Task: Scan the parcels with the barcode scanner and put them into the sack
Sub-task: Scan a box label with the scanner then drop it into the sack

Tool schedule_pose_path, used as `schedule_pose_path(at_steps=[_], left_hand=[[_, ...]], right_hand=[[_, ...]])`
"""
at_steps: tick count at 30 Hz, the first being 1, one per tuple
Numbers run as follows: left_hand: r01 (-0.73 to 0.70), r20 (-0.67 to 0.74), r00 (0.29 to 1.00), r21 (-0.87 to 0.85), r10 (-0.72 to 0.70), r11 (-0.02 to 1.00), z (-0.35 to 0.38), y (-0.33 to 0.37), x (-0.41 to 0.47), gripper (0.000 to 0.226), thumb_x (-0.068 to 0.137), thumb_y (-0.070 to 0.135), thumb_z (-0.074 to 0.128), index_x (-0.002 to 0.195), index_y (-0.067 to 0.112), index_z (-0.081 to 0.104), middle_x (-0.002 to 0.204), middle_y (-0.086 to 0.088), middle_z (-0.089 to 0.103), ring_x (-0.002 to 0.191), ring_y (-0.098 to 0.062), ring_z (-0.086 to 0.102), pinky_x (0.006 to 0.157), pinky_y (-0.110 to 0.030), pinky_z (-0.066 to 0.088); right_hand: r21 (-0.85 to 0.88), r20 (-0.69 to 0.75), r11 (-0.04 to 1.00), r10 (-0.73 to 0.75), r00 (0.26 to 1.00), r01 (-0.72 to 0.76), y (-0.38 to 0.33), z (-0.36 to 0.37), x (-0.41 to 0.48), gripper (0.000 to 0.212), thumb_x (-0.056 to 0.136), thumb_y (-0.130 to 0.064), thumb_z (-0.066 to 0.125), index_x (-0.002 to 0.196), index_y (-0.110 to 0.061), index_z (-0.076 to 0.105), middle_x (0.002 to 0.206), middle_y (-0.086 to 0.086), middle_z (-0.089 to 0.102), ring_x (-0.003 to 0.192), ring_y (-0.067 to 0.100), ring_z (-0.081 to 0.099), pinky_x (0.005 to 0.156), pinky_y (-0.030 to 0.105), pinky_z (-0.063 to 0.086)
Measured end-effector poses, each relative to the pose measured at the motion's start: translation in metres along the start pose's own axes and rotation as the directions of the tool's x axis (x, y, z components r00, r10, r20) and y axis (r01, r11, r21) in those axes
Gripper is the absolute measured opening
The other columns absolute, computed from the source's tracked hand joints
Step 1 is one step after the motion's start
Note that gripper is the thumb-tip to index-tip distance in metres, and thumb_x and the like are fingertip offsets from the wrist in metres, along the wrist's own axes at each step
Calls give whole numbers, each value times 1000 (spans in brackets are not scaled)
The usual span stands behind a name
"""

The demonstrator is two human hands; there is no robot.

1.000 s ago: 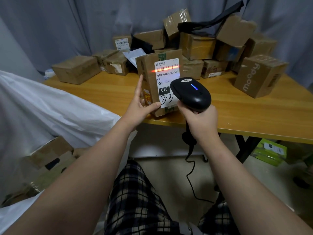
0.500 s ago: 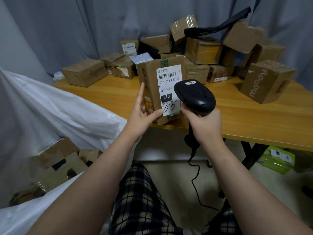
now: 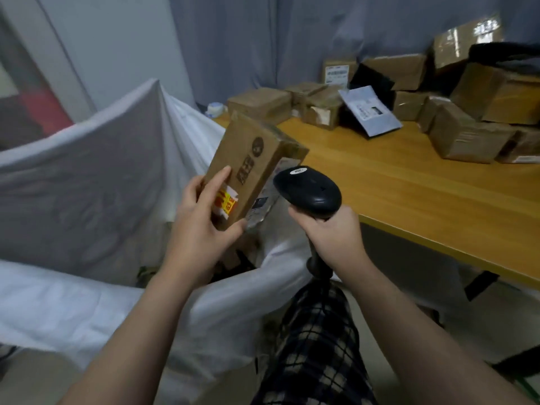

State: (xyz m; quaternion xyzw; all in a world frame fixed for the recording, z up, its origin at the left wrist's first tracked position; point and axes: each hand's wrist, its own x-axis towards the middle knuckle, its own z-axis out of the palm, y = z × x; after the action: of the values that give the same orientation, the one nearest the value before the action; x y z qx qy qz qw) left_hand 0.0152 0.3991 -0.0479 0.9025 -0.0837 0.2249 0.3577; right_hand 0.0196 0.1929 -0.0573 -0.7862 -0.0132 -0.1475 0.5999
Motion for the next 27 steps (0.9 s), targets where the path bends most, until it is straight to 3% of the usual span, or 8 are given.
schedule_pose_path(at_steps=[3, 9, 14, 16, 18, 21, 23, 27], left_hand=[[1, 27, 1000, 398, -13, 917, -23, -26, 7, 80, 72, 27, 77, 142, 38, 40, 142, -13, 37, 127, -32, 38, 106, -47, 36], [25, 133, 975, 724, -176, 689, -46, -72, 21, 65, 76, 37, 72, 136, 33, 49, 141, -16, 37, 124, -39, 33, 104, -49, 27], [61, 209, 933, 712, -294, 700, -35, -86, 21, 65, 78, 48, 66, 139, 37, 45, 140, -11, 41, 122, -36, 39, 103, -44, 31], [155, 243, 898, 604, -366, 782, -36, -86, 28, 63, 76, 49, 70, 134, 39, 50, 132, -8, 53, 116, -32, 49, 98, -38, 40], [217, 468, 766, 457, -440, 863, -34, -83, 29, 60, 73, 45, 76, 130, 39, 56, 117, -1, 63, 103, -21, 58, 87, -28, 46], [124, 695, 577, 445, -429, 887, -19, -69, 21, 62, 74, 44, 77, 132, 35, 56, 110, 7, 58, 97, -14, 53, 83, -23, 42], [86, 674, 607, 471, -421, 878, -11, -61, 23, 61, 73, 47, 75, 130, 35, 58, 112, 7, 58, 101, -17, 54, 88, -26, 45], [184, 476, 757, 502, -448, 845, -28, -53, 46, 55, 70, 51, 73, 123, 40, 61, 113, 2, 61, 98, -19, 55, 84, -28, 48]], right_hand=[[-75, 47, 997, 36, 998, -33, 5, 30, 7, 27, 74, -37, 80, 89, -17, 70, 73, -6, 68, 80, 12, 66, 67, 27, 49], [-262, 96, 965, 46, 994, -19, 14, 58, 18, 23, 77, -39, 76, 74, -30, 55, 67, -13, 59, 74, 11, 60, 57, 21, 40], [-623, -38, 781, 27, 999, -45, 35, 44, 20, 22, 77, -38, 70, 84, -17, 64, 108, -4, 41, 116, 26, 37, 101, 38, 24], [-592, -127, 788, 114, 985, -168, 40, 26, 15, 25, 76, -38, 72, 74, -18, 57, 109, -1, 32, 113, 27, 32, 105, 43, 27], [-494, -132, 824, 245, 960, -278, 52, 12, 8, 26, 76, -33, 74, 69, -22, 51, 110, 1, 30, 107, 25, 34, 102, 44, 37], [-111, 23, 900, 426, 905, -421, 59, 0, -1, 19, 76, -14, 78, 91, -14, 67, 110, 8, 58, 102, 28, 59, 88, 41, 51], [40, 158, 860, 497, 853, -508, 56, 0, -5, 30, 76, -6, 78, 105, -10, 69, 99, 11, 70, 94, 25, 67, 78, 36, 54], [-12, 245, 795, 591, 769, -607, 32, 16, 3, 23, 76, -3, 78, 96, -9, 71, 95, 16, 72, 88, 29, 68, 80, 38, 54]])
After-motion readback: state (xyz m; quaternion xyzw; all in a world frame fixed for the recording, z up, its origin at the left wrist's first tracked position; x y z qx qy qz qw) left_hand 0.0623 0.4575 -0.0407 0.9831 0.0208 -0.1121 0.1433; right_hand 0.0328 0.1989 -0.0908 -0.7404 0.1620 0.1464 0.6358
